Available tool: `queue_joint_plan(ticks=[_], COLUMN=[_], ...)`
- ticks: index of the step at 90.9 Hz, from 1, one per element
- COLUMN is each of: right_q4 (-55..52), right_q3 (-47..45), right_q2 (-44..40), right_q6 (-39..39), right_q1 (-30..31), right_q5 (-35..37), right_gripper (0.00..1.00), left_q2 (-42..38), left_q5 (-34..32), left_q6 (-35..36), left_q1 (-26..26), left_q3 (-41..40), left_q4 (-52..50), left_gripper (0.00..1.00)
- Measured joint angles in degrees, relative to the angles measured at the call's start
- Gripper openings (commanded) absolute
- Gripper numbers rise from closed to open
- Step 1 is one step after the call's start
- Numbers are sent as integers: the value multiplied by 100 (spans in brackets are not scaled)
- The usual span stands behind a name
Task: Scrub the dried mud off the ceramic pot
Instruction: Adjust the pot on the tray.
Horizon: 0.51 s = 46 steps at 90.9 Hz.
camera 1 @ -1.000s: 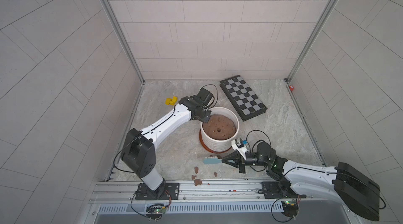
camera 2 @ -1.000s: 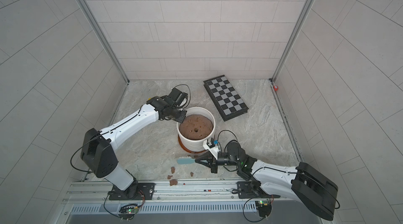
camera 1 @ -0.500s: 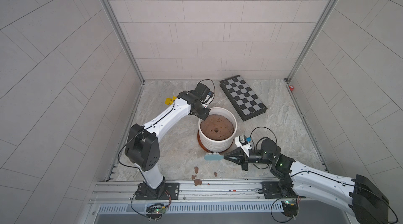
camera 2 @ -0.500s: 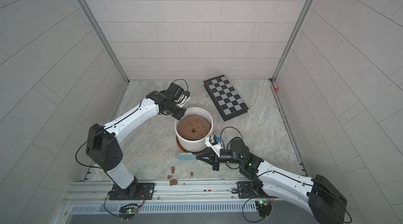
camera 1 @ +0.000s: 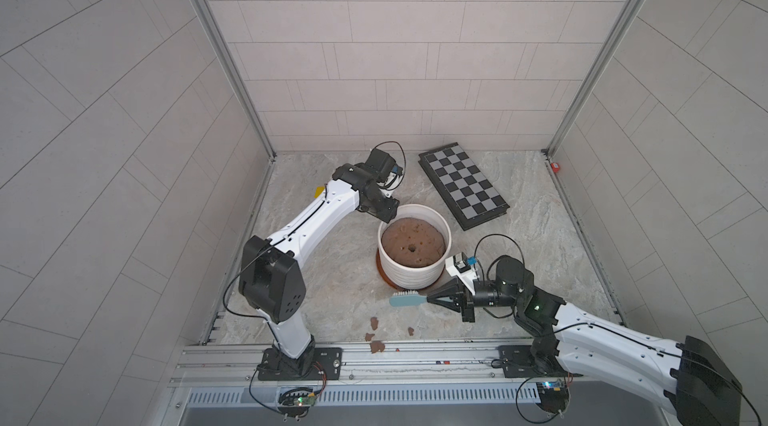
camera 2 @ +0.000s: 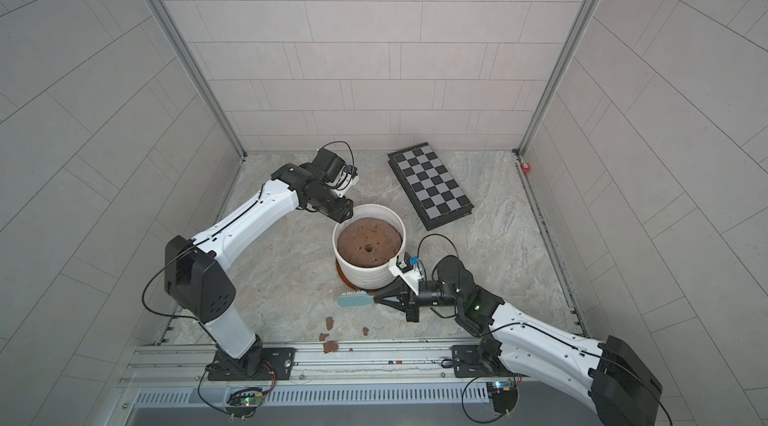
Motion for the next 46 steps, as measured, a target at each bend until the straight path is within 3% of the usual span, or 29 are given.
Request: queue_joint_plan(ticks=[22, 46], right_q4=[-476, -859], right_q3=[101, 184], right_q2=[-304, -433], right_q6=[-136, -304], right_q1=[-140, -293], right_q5=[-90, -98], right_gripper=[0, 0], left_q2=[-809, -1971], left_q5=[-354, -592], left_q6=[-1110, -2999], left_q1=[-7, -431], left_q3=[-107, -1469], left_q4=[-120, 199], left_gripper=[64, 63])
